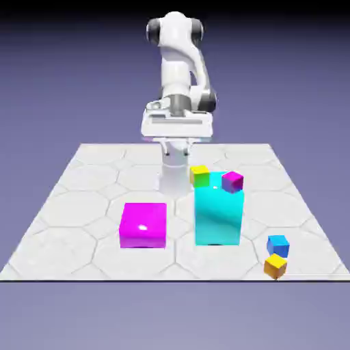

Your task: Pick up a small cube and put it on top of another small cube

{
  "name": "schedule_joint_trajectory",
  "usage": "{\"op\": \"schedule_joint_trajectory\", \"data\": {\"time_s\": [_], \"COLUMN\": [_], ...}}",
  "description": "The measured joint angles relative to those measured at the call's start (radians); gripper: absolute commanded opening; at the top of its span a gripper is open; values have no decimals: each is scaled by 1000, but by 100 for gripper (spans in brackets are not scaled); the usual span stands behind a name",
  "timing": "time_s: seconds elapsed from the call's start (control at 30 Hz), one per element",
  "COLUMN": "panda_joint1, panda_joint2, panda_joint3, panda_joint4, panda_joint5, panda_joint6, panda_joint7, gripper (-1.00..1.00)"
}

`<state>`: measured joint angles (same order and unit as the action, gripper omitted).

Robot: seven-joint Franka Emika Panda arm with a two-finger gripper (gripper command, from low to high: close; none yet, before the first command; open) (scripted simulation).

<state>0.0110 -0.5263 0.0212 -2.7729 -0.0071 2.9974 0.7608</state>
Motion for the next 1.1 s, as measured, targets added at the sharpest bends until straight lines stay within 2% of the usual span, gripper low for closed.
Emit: {"op": "schedule_joint_trajectory", "data": {"time_s": [1.1], "panda_joint1": [-28], "panda_joint2": [1196], "panda_joint3": [580], "panda_joint4": [1015], "panda_joint5": [-193], "panda_joint6": [-1082], "panda_joint7": [541], "gripper": [0]}}
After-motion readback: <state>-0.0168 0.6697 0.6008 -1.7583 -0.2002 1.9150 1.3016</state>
